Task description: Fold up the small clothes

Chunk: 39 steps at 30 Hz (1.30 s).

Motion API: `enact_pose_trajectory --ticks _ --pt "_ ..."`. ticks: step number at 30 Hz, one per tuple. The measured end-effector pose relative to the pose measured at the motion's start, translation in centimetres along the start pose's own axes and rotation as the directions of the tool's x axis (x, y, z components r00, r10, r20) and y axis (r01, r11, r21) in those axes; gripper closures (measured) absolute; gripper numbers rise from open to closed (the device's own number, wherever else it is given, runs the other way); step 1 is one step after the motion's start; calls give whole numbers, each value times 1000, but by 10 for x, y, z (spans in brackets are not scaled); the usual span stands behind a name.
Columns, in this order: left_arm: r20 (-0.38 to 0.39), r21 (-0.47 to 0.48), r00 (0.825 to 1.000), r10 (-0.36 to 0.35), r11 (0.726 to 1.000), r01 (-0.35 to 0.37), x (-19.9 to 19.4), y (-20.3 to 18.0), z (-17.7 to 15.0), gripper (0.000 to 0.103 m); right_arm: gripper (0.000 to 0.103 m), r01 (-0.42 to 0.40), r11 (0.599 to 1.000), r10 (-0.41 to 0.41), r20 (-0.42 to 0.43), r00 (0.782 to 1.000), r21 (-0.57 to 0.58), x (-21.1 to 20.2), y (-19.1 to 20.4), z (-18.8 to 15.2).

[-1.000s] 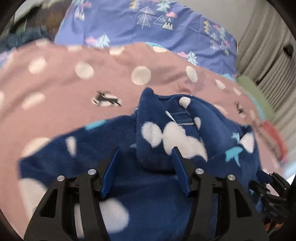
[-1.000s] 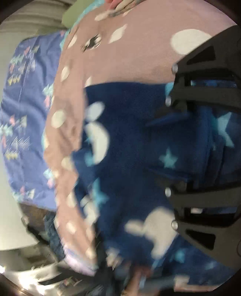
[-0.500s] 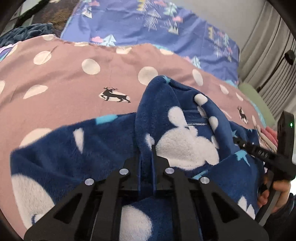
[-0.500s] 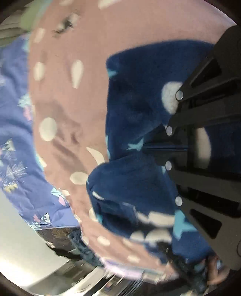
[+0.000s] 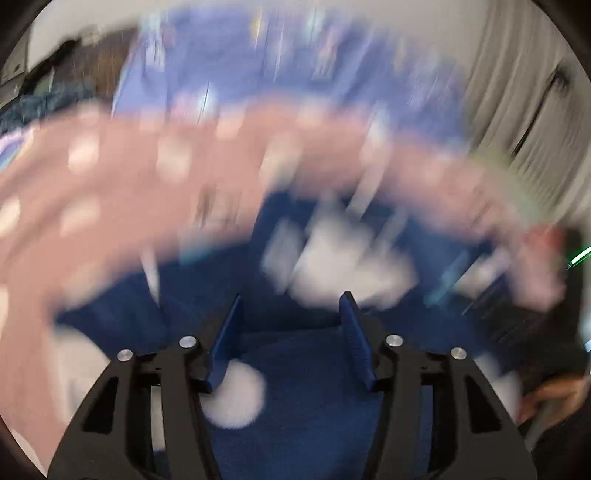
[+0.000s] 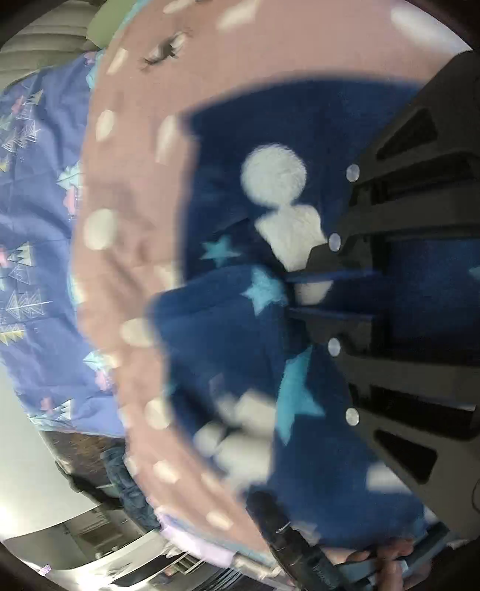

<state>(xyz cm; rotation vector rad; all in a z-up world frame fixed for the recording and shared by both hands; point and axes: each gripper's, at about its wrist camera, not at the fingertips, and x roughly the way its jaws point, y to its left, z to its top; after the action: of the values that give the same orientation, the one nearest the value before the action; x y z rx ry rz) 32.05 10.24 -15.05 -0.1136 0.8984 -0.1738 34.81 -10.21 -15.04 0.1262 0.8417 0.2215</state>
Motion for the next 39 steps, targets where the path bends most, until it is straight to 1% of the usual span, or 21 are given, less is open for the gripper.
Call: enact_pose_trajectory --ticks 1,4,6,8,9,10,11,12,14,17,19,20,21,22,24,27,30,32,36,37,39 --pt "46 17 999 15 1000 -15 -6 -3 -1 45 91 16 1000 -16 12 1000 -14 -3 3 0" --pt "41 27 999 32 999 -33 -7 -5 1 45 90 98 992 -96 25 995 -82 -6 16 -1" --pt "47 18 998 31 999 -32 -17 -4 2 45 89 96 992 -93 51 994 -77 -20 15 -3" --pt "68 -34 998 -8 999 10 -48 1 -7 42 82 44 999 -42 78 996 -25 -46 10 -9" --pt "82 -47 996 -41 998 45 -63 0 -13 40 78 -11 1000 11 82 997 4 -64 6 -15" --pt "110 -39 989 -96 994 100 -85 0 -25 37 72 -111 994 109 74 991 21 -86 1 -28" --pt "131 -14 984 -122 992 125 -106 -1 -40 31 72 -188 982 187 61 981 24 -104 -2 -39" --pt "142 16 982 -123 992 122 -123 -3 -55 27 72 -285 958 284 40 958 25 -128 -6 -59" --pt "127 55 985 -117 992 111 -141 -9 -85 25 72 -393 919 393 3 919 22 -155 -6 -91" --pt "70 55 991 -113 992 109 -160 -12 -129 25 80 -489 872 488 -107 866 17 -184 3 -147" --pt "54 56 994 -93 994 90 -171 -14 -156 25 81 -562 822 569 -179 803 92 -193 6 -182" --pt "53 58 996 -79 995 75 -176 -15 -167 25 81 -595 791 612 -212 762 146 -196 6 -199" --pt "53 53 996 -69 996 66 -183 -15 -180 25 81 -612 771 637 -237 734 178 -198 8 -210" --pt "53 40 996 -74 997 72 -188 -12 -186 25 81 -629 748 663 -279 695 211 -200 11 -226" --pt "59 7 994 -94 996 93 -199 -7 -199 23 81 -650 728 683 -318 658 219 -208 19 -248" --pt "73 2 994 -80 997 80 -216 -7 -219 19 75 -659 715 693 -357 627 231 -218 26 -274" --pt "74 -13 994 -81 997 82 -227 -7 -235 19 69 -659 694 719 -325 614 291 -224 20 -280" --pt "66 -20 995 -74 997 75 -231 -8 -243 19 58 -666 669 743 -308 594 331 -228 15 -278" --pt "39 -9 998 -50 999 51 -234 -9 -263 19 47 -722 591 807 -252 535 360 -248 11 -273" --pt "38 0 998 -46 999 46 -234 -11 -268 18 40 -725 592 806 -249 537 351 -252 9 -274" --pt "44 14 998 -36 999 35 -235 -14 -274 16 40 -700 643 766 -275 582 310 -254 19 -275"
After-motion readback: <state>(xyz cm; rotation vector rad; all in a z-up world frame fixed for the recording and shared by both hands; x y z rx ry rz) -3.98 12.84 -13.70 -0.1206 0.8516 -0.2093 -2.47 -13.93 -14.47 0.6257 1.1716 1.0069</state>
